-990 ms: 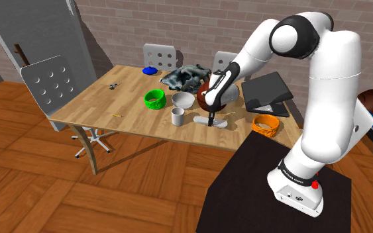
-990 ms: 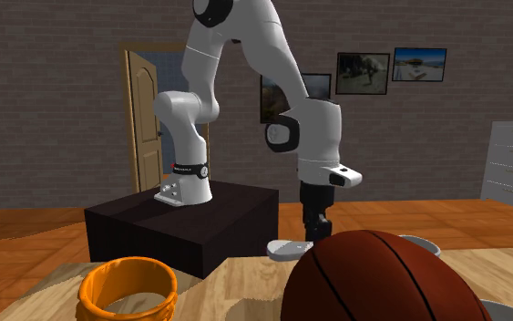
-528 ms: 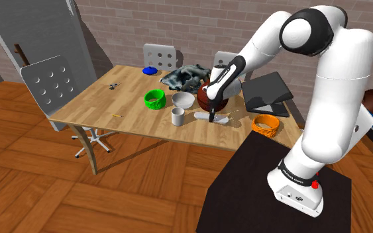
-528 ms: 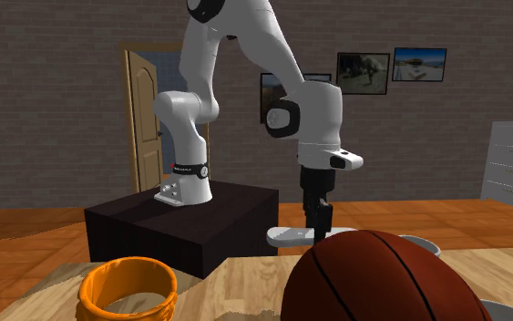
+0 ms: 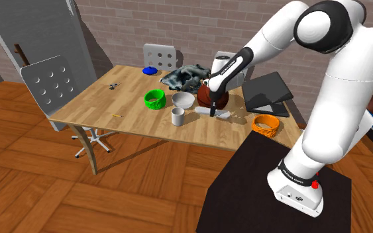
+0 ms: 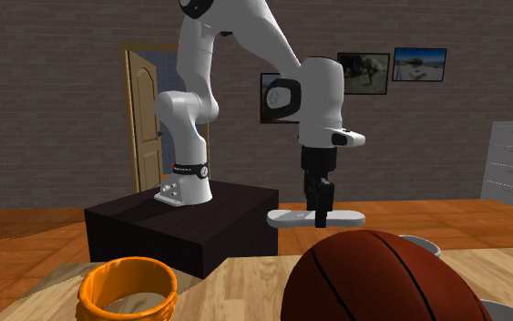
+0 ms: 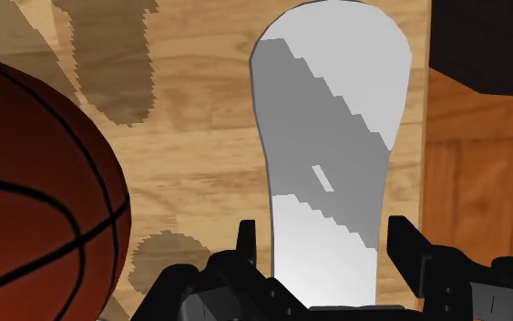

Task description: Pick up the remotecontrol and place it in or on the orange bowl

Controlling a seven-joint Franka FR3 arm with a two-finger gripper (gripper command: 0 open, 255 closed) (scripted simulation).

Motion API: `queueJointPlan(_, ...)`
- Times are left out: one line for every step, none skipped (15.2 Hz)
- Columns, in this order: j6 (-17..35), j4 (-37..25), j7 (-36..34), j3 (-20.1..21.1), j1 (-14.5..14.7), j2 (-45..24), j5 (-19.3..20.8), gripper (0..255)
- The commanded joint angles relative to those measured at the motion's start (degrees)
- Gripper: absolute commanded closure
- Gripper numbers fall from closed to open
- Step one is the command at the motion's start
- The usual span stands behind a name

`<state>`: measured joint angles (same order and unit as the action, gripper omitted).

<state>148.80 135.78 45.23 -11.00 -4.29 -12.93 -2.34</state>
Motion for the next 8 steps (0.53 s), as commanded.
queueJointPlan(-1.3, 0.0, -0.3, -0.2, 0.1, 1.3, 0.5, 255)
queueJointPlan(-2.1, 0.0, -0.5, -0.3, 0.2, 2.0, 0.7, 255)
queueJointPlan(-2.8, -0.1, -0.6, -0.4, 0.3, 2.7, 1.0, 255)
queueJointPlan(-3.0, -0.1, -0.7, -0.4, 0.3, 3.0, 1.1, 255)
queueJointPlan(-2.6, 1.2, 0.5, -1.0, -0.4, 3.9, 1.2, 255)
queueJointPlan(-2.2, 2.5, 1.7, -1.5, -1.2, 4.8, 1.4, 255)
queueJointPlan(-1.8, 3.7, 2.9, -2.1, -1.9, 5.7, 1.5, 255)
queueJointPlan(-1.5, 4.9, 4.2, -2.8, -2.7, 6.5, 1.7, 255)
